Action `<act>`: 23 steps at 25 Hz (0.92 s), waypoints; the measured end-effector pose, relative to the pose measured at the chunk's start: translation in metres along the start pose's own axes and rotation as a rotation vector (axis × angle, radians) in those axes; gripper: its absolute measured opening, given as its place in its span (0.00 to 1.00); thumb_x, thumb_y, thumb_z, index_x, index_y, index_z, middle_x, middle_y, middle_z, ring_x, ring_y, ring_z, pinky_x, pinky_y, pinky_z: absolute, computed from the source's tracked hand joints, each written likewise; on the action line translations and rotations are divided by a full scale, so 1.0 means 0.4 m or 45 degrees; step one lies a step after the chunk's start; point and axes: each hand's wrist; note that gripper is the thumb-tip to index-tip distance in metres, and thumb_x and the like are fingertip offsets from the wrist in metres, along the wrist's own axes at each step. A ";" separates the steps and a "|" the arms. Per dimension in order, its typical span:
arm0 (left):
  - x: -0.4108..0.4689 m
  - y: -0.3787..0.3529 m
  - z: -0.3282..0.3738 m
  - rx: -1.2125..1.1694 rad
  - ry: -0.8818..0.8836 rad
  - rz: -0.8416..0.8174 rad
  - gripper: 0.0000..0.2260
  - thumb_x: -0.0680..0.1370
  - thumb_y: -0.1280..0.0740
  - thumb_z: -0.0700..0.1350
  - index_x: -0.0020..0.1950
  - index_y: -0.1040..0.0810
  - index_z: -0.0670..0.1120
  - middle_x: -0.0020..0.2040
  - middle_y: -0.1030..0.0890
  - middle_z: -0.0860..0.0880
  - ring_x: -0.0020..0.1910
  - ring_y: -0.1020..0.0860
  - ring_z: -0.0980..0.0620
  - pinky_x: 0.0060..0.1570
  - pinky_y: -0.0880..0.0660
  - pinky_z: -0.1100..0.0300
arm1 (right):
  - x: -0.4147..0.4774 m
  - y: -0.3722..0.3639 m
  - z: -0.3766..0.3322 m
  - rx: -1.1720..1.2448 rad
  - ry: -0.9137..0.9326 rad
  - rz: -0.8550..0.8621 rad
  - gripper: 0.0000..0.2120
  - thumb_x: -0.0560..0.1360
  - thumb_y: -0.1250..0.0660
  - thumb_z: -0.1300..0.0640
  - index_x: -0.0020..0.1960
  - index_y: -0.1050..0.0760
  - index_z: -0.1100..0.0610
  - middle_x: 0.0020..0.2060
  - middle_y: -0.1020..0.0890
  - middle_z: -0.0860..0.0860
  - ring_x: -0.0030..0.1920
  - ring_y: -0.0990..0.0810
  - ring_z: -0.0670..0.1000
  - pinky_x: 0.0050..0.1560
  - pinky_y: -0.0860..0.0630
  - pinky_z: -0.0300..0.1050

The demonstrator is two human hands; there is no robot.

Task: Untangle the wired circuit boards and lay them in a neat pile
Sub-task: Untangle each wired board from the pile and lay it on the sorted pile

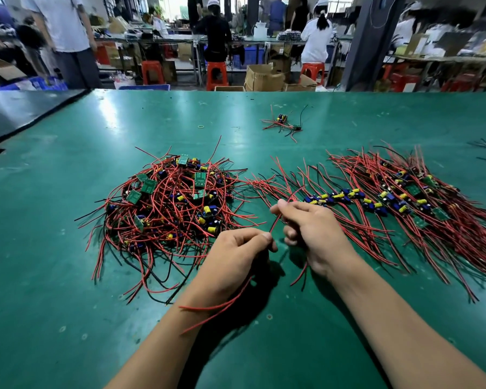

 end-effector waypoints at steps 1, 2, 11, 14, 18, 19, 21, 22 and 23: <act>-0.003 -0.003 0.000 0.059 -0.014 -0.014 0.12 0.80 0.35 0.40 0.39 0.19 0.37 0.31 0.28 0.39 0.30 0.32 0.47 0.32 0.37 0.58 | 0.004 0.007 -0.007 0.013 0.019 0.051 0.11 0.80 0.33 0.58 0.43 0.20 0.63 0.24 0.30 0.47 0.22 0.36 0.45 0.23 0.39 0.36; -0.005 -0.004 0.000 0.079 -0.005 -0.028 0.12 0.80 0.35 0.41 0.39 0.19 0.38 0.31 0.28 0.39 0.31 0.32 0.47 0.33 0.38 0.58 | 0.005 0.011 -0.012 0.030 0.030 0.083 0.11 0.80 0.33 0.57 0.43 0.20 0.63 0.23 0.30 0.45 0.22 0.36 0.44 0.22 0.40 0.35; -0.005 -0.004 0.000 0.064 0.019 -0.138 0.11 0.79 0.34 0.42 0.38 0.18 0.43 0.31 0.26 0.45 0.32 0.30 0.48 0.32 0.34 0.61 | 0.017 0.024 -0.046 0.533 -0.210 0.170 0.19 0.80 0.35 0.55 0.32 0.29 0.58 0.26 0.37 0.48 0.17 0.42 0.42 0.18 0.46 0.35; -0.005 -0.003 0.002 0.063 0.022 -0.146 0.11 0.79 0.34 0.42 0.38 0.18 0.41 0.31 0.26 0.45 0.32 0.30 0.48 0.33 0.34 0.60 | 0.018 0.031 -0.050 0.535 -0.210 0.136 0.19 0.80 0.35 0.55 0.31 0.28 0.58 0.27 0.37 0.48 0.17 0.42 0.42 0.17 0.46 0.34; -0.006 0.001 0.003 0.058 0.029 -0.146 0.11 0.79 0.33 0.42 0.38 0.18 0.41 0.33 0.25 0.42 0.34 0.29 0.46 0.40 0.34 0.55 | 0.021 0.046 -0.056 0.527 -0.132 0.164 0.16 0.81 0.36 0.54 0.36 0.25 0.60 0.28 0.36 0.48 0.19 0.40 0.42 0.18 0.44 0.33; -0.006 0.001 0.003 0.062 0.032 -0.152 0.12 0.79 0.33 0.42 0.38 0.18 0.41 0.34 0.25 0.42 0.35 0.29 0.46 0.40 0.34 0.54 | 0.021 0.049 -0.056 0.538 -0.130 0.185 0.17 0.81 0.35 0.54 0.35 0.26 0.60 0.28 0.36 0.48 0.18 0.40 0.42 0.18 0.44 0.33; -0.008 0.000 0.004 0.073 0.034 -0.153 0.12 0.79 0.33 0.42 0.38 0.18 0.41 0.34 0.25 0.43 0.35 0.29 0.47 0.40 0.34 0.55 | 0.020 0.050 -0.056 0.539 -0.134 0.202 0.18 0.80 0.34 0.53 0.34 0.26 0.59 0.27 0.36 0.48 0.19 0.40 0.42 0.19 0.45 0.33; -0.008 0.000 0.004 0.071 0.041 -0.143 0.12 0.79 0.34 0.43 0.38 0.18 0.40 0.33 0.25 0.43 0.34 0.29 0.47 0.40 0.33 0.55 | 0.018 0.046 -0.055 0.525 -0.129 0.196 0.17 0.79 0.33 0.52 0.35 0.25 0.59 0.27 0.35 0.47 0.19 0.40 0.42 0.19 0.45 0.33; -0.007 0.000 0.004 0.054 0.053 -0.126 0.12 0.79 0.34 0.43 0.39 0.18 0.40 0.33 0.25 0.43 0.34 0.28 0.47 0.38 0.33 0.56 | 0.016 0.042 -0.053 0.501 -0.117 0.185 0.16 0.78 0.33 0.50 0.37 0.24 0.59 0.28 0.34 0.47 0.20 0.40 0.42 0.19 0.44 0.34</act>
Point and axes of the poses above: each hand's wrist, its own x-axis towards the middle knuckle, its own y-axis out of the back of the hand, z = x × y
